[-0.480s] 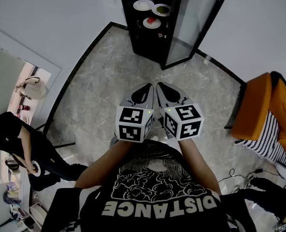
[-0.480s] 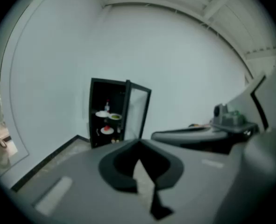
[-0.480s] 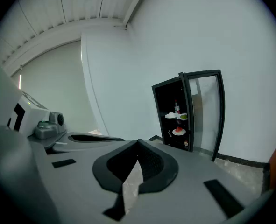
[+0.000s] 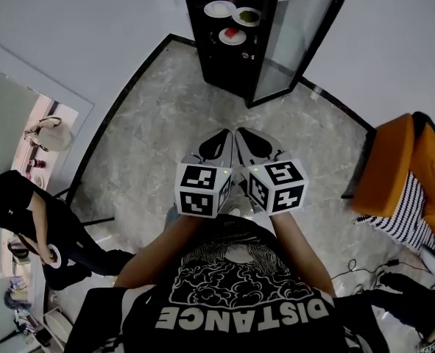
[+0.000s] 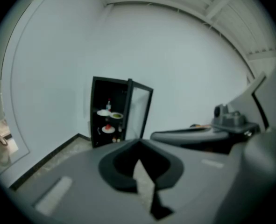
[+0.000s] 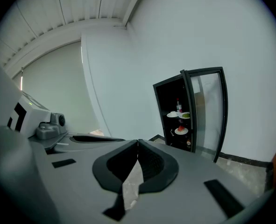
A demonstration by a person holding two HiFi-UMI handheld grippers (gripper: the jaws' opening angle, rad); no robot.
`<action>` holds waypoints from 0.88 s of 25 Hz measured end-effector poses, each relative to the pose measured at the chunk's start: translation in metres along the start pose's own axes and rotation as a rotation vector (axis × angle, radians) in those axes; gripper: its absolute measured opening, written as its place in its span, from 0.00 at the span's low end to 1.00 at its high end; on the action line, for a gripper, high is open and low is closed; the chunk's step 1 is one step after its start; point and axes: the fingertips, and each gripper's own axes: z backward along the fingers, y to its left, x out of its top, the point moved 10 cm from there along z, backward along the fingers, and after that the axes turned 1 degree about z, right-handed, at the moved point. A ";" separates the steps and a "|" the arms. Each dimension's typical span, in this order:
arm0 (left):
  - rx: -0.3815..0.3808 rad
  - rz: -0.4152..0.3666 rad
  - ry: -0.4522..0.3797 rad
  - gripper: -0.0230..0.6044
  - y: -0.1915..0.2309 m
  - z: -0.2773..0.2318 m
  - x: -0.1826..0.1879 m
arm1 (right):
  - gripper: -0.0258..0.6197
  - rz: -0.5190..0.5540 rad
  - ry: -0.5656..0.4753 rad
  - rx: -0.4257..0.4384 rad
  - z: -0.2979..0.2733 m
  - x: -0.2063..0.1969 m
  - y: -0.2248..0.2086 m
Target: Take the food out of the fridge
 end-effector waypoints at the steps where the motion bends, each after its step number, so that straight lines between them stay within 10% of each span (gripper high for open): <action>1: 0.001 0.003 -0.001 0.04 0.003 -0.001 0.000 | 0.04 0.001 0.001 -0.001 -0.002 0.001 0.000; 22: -0.108 0.025 0.010 0.04 0.166 -0.056 0.055 | 0.04 -0.023 0.039 -0.097 -0.157 0.058 0.028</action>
